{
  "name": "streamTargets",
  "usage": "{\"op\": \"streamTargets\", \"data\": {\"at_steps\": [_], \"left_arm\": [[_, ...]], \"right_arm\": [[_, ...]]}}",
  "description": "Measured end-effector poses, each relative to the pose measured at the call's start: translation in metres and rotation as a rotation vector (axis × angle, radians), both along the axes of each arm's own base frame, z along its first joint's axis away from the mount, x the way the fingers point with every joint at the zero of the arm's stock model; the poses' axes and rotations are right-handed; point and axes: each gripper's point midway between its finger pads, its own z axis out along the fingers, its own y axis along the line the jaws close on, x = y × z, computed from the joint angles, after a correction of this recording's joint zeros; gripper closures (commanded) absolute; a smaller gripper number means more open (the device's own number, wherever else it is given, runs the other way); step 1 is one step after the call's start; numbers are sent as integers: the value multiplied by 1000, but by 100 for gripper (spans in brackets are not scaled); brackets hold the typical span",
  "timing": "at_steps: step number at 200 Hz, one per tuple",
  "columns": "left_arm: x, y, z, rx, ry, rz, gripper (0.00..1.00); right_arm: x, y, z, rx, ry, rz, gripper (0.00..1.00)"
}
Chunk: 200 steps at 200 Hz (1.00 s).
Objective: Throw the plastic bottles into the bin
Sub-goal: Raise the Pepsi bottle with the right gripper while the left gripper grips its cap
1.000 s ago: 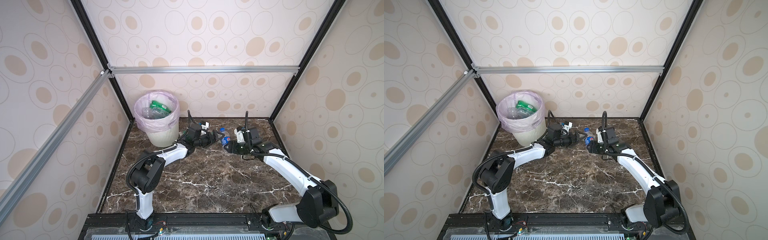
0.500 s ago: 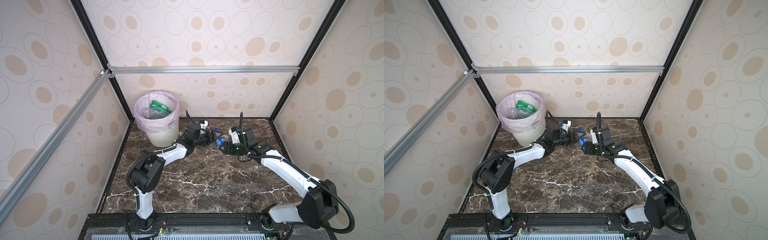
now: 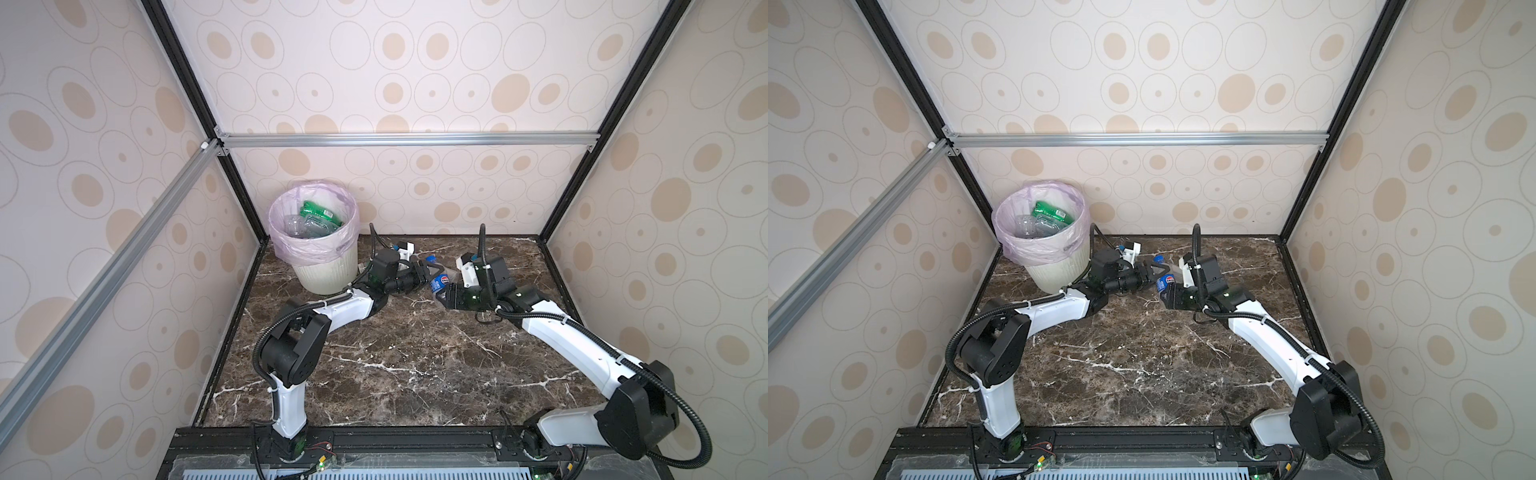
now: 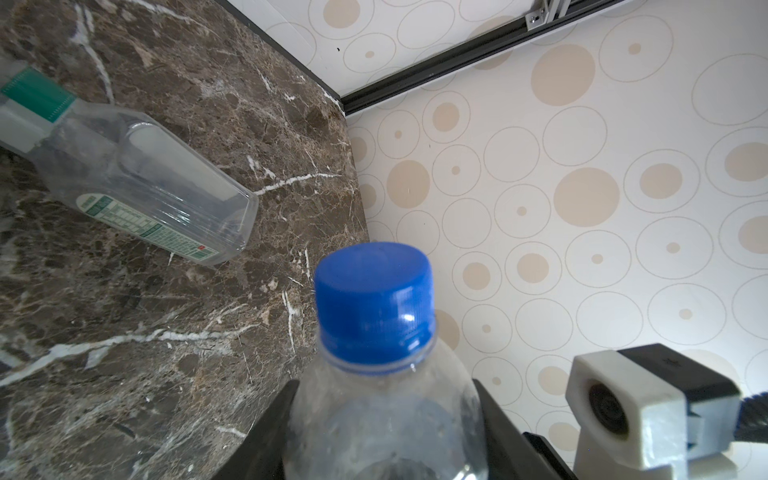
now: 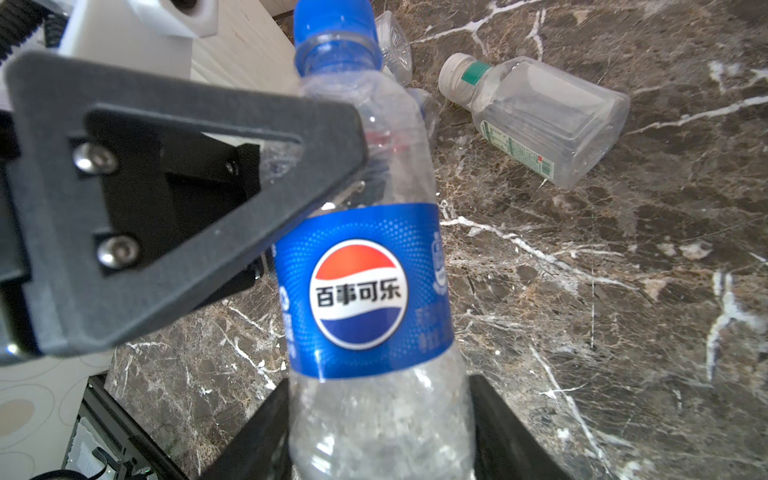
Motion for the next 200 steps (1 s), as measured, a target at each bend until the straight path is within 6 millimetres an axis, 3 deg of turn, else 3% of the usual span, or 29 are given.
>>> {"op": "streamTargets", "data": {"at_steps": [47,102,131,165,200], "left_arm": [[1,7,-3,11,7,15,48],[10,32,-10,73,11,77,48],[14,48,2,98,-19,113,47],[20,71,15,145,-51,153,47],[31,97,34,194,-89,203,47]], "right_arm": [[0,2,2,5,-9,7,26],[0,2,9,11,-33,10,21],[-2,1,19,21,-57,11,16],[-4,0,27,27,-81,14,0],[0,2,40,35,-109,14,0]]}}
